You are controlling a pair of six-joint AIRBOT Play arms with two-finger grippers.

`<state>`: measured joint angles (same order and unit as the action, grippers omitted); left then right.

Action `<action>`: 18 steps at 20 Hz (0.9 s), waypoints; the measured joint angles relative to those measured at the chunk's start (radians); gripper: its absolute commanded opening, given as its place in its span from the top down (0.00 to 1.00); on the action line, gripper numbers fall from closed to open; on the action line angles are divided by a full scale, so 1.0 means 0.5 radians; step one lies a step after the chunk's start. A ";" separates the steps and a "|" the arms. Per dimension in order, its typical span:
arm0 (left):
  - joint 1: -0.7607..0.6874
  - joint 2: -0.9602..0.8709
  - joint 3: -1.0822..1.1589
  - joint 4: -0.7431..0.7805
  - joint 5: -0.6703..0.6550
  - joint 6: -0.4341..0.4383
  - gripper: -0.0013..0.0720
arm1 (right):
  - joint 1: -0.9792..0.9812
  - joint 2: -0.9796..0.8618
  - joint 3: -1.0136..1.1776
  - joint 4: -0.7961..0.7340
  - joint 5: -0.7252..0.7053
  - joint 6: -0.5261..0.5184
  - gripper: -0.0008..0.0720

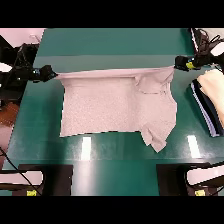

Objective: Fold the shirts.

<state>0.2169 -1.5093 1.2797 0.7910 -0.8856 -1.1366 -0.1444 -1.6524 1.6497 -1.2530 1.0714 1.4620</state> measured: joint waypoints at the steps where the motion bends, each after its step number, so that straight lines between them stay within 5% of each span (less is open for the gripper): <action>1: 0.000 -0.003 -0.009 0.058 -0.066 0.008 0.95 | 0.002 0.001 -0.012 -0.036 0.084 -0.011 0.97; 6: 0.000 -0.009 -0.127 0.318 -0.323 0.015 0.95 | 0.012 0.102 -0.282 -0.172 0.320 -0.040 0.97; 12: 0.000 -0.014 -0.183 0.417 -0.440 -0.026 0.95 | 0.013 0.288 -0.708 -0.208 0.236 -0.047 0.96; 13: 0.000 -0.014 -0.187 0.426 -0.463 -0.028 0.85 | 0.013 0.308 -0.755 -0.208 0.220 -0.047 0.96; 14: 0.000 -0.014 -0.188 0.430 -0.486 -0.031 0.49 | 0.014 0.325 -0.788 -0.208 0.213 -0.047 0.81; 15: 0.002 -0.014 -0.190 0.438 -0.498 -0.041 0.32 | 0.014 0.333 -0.813 -0.210 0.214 -0.047 0.55; 18: 0.002 -0.014 -0.192 0.446 -0.560 -0.092 0.32 | 0.014 0.349 -0.830 -0.206 0.276 -0.047 0.51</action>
<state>0.2176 -1.5166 1.1839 1.0138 -1.1656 -1.1824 -0.1371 -1.4776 1.2346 -1.3560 1.2095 1.4384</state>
